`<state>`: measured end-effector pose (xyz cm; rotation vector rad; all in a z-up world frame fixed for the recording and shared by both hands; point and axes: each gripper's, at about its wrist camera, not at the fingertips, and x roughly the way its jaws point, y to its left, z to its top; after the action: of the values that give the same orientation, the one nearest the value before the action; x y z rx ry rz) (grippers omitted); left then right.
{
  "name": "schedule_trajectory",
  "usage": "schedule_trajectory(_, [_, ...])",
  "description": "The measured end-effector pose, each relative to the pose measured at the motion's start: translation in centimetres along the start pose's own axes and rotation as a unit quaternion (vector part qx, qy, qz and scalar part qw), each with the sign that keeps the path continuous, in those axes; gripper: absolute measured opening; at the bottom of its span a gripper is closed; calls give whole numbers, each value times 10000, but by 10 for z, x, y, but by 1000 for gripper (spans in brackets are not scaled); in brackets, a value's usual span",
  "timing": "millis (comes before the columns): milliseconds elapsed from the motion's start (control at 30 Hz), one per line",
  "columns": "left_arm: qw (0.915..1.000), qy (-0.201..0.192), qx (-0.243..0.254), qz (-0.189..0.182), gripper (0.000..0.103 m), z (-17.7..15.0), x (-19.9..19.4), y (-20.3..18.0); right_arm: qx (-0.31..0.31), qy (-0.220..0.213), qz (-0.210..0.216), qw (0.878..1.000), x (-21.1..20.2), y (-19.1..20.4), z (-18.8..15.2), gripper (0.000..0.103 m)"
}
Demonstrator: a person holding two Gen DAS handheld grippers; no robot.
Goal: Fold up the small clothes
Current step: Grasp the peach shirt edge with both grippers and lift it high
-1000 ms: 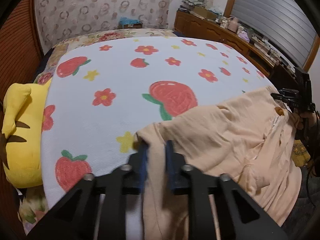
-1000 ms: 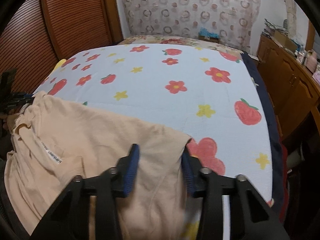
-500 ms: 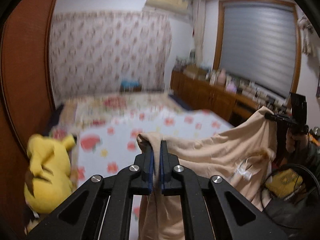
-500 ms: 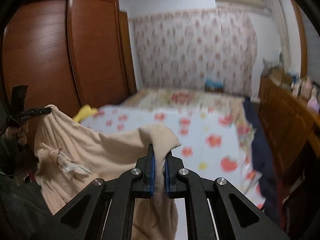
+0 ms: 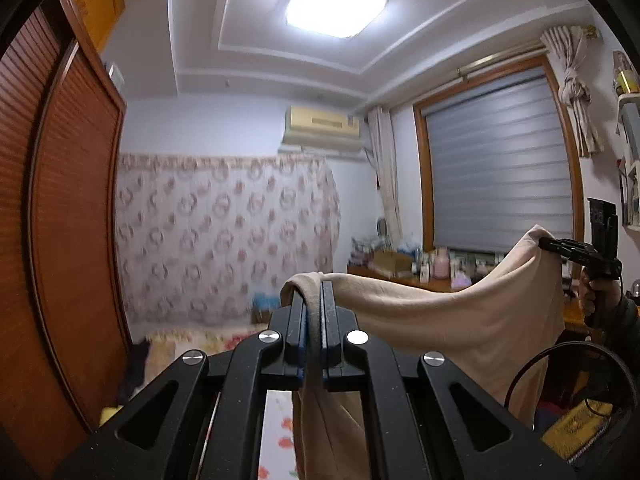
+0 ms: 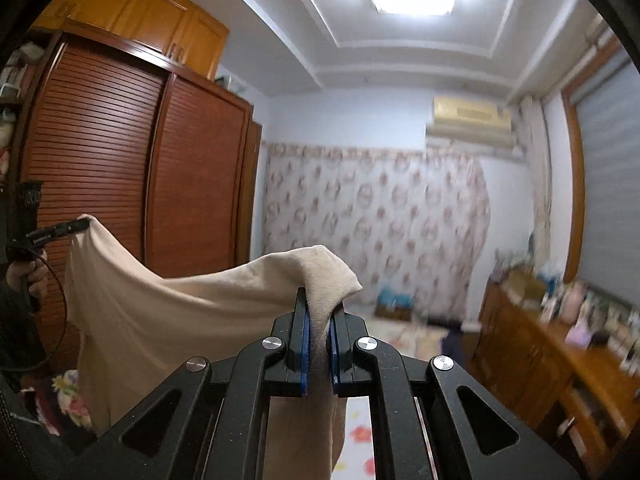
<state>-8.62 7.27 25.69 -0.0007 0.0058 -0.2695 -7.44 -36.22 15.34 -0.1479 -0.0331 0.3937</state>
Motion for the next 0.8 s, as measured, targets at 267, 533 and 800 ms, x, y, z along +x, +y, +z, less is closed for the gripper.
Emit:
schedule_trajectory(267, [9983,-507,131,250,6,38,-17,6,-495,-516,-158,9973,-23,15,66,7])
schedule_trajectory(533, [9980,-361,203,478,6,42,8,18,-532,-373,-190,9977,21,13,61,7])
schedule_trajectory(800, [9967,431,175,667,6,-25,101,42,-238,474,-153,9985,118,-16,17,7])
